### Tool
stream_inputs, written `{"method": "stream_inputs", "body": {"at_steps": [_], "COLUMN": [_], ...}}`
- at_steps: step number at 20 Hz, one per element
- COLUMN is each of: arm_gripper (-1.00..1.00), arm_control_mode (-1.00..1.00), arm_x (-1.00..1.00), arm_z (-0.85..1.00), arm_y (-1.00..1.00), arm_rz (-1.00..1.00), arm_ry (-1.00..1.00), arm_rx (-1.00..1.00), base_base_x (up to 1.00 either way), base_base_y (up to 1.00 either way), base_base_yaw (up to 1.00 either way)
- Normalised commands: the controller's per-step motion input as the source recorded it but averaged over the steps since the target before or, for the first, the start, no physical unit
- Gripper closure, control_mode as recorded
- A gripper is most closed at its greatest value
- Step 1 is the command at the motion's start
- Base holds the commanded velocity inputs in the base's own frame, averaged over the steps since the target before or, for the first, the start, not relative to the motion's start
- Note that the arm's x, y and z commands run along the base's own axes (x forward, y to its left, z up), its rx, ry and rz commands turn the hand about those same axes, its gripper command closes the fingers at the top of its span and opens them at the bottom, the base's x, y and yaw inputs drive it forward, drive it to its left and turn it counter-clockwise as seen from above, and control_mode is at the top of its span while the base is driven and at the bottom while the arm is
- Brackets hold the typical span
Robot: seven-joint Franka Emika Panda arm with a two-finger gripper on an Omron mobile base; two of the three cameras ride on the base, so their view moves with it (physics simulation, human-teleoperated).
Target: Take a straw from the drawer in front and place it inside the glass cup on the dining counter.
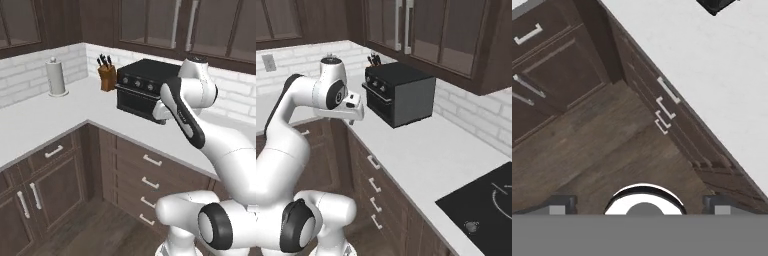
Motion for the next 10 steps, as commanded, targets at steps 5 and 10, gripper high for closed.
{"method": "stream_inputs", "body": {"at_steps": [5,10], "arm_gripper": [-1.0,-1.0], "arm_control_mode": [1.0,1.0], "arm_x": [0.0,0.0], "arm_z": [0.0,0.0], "arm_y": [0.0,0.0], "arm_rz": [0.0,0.0], "arm_ry": [0.0,0.0], "arm_rx": [0.0,0.0], "base_base_x": [-0.53,-0.05], "base_base_y": [-0.4,-0.39], "base_base_yaw": [0.17,0.29]}}
